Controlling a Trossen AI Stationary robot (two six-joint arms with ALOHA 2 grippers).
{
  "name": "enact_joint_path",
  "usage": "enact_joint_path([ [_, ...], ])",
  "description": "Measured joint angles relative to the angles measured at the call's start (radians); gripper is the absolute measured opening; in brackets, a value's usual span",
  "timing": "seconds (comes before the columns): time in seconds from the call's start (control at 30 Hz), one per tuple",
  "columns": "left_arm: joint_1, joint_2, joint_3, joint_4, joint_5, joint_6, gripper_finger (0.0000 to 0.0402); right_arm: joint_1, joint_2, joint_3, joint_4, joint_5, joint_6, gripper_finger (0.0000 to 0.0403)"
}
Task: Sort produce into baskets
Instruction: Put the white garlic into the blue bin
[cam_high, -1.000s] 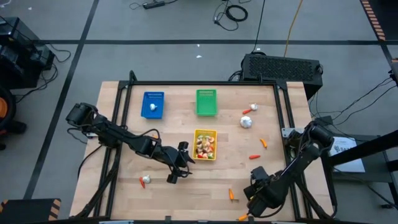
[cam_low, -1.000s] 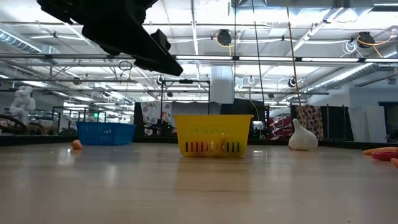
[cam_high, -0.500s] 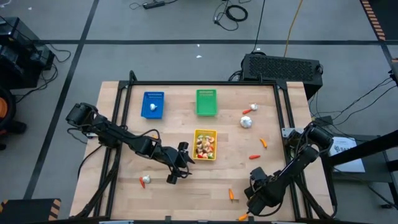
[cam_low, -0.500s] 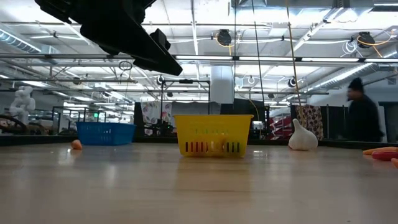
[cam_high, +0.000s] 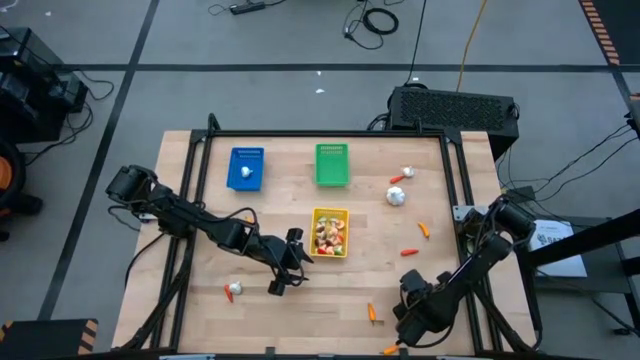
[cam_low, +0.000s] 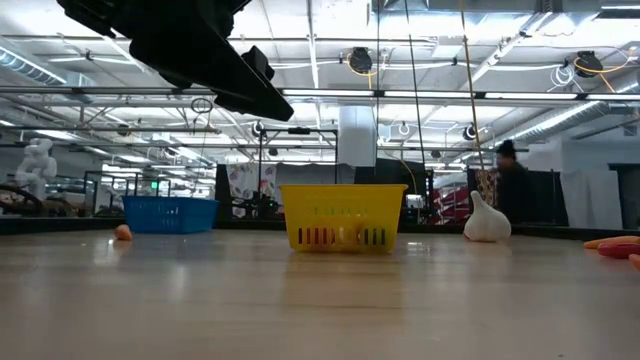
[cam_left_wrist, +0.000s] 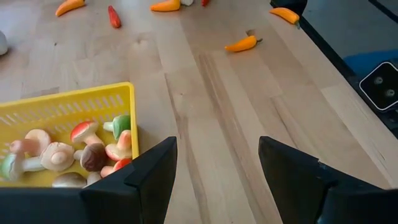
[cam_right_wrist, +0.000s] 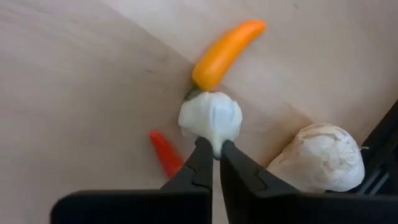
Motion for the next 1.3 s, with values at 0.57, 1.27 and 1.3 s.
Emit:
enact_joint_path([
  [0.57,-0.036,0.058,0.000,0.325,0.029,0.122,0.0233,-0.067,0.000,0.178,0.250,0.573,-0.479,0.0001],
  [1.27,-0.080,0.247,0.001,0.638,-0.001,0.379,0.0322,-0.159,0.000,0.178,0.634,0.652,-0.930,0.0000],
  [1.3,-0.080,0.247,0.001,0.647,-0.019,0.380,0.0330,-0.161,0.000,0.178,0.634,0.652,-0.933,0.0000],
])
